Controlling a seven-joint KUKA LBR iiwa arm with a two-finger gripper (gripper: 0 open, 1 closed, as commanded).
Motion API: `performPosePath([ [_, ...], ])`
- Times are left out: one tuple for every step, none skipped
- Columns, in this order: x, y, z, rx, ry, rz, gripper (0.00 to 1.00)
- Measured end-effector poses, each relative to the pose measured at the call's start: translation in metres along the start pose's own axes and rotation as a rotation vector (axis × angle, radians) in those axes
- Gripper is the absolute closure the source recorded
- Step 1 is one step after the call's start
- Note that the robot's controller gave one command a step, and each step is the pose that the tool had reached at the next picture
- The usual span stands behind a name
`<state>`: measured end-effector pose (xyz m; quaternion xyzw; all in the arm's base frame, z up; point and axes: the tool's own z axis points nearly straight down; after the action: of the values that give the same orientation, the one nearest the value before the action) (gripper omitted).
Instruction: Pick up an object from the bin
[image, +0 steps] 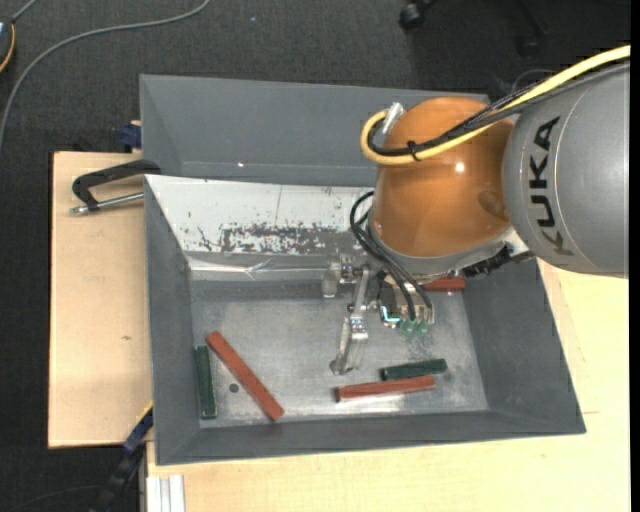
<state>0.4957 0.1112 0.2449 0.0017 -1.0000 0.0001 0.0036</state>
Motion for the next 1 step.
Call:
performPosePath([
  [-0.0166, -0.0957, 0.0884, 0.002, -0.004, -0.443, 0.00],
])
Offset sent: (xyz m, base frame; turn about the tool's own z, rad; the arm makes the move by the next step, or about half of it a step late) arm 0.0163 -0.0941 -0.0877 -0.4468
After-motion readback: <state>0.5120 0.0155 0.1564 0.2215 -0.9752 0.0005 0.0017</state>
